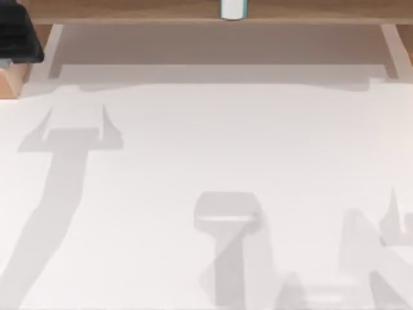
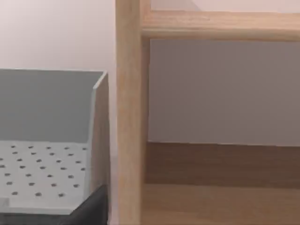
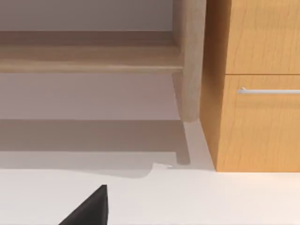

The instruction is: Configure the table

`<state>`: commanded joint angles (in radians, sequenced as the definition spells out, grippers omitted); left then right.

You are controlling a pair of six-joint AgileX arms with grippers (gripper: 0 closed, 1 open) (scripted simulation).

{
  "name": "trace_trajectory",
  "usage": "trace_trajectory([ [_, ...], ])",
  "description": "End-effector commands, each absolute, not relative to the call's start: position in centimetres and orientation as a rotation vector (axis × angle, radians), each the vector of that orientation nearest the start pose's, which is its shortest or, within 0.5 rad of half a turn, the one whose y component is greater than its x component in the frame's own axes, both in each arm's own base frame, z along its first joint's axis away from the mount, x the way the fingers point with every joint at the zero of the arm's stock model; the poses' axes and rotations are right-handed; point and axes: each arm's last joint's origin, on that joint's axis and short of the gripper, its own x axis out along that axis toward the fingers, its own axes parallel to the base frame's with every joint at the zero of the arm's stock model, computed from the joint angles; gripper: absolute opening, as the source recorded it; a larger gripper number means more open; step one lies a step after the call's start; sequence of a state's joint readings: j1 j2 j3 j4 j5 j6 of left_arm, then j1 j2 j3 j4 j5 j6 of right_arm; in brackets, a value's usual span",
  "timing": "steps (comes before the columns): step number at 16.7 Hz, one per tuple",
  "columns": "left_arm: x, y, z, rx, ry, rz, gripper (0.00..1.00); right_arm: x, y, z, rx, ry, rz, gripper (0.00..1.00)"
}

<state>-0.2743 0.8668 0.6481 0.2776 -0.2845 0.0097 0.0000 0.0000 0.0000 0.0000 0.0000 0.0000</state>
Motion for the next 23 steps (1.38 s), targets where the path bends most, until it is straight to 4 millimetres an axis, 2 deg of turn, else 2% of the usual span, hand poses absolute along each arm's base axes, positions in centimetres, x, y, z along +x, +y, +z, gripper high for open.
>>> trace_trajectory([
  [3,26.3,-9.1,33.2,-0.028,-0.052,0.003,1.0,10.6,-0.1,16.0,0.0,0.0,0.0,1.0],
  [5,30.6,-13.1,32.9,-0.031,-0.047,-0.005,1.0,10.6,-0.1,16.0,0.0,0.0,0.0,1.0],
  [8,35.8,-19.6,30.2,-0.029,-0.034,-0.014,1.0,10.6,-0.1,16.0,0.0,0.0,0.0,1.0],
  [10,38.2,-23.6,27.4,-0.024,-0.024,-0.017,1.0,10.6,-0.1,16.0,0.0,0.0,0.0,1.0],
  [13,40.0,-28.4,23.4,-0.016,-0.014,-0.019,1.0,10.6,-0.1,16.0,0.0,0.0,0.0,1.0],
  [16,40.7,-30.9,20.9,-0.013,-0.011,-0.018,1.0,10.6,-0.1,16.0,0.0,0.0,0.0,1.0],
  [23,40.9,-31.2,20.3,-0.011,-0.008,-0.015,1.0,10.6,-0.1,16.0,0.0,0.0,0.0,1.0],
])
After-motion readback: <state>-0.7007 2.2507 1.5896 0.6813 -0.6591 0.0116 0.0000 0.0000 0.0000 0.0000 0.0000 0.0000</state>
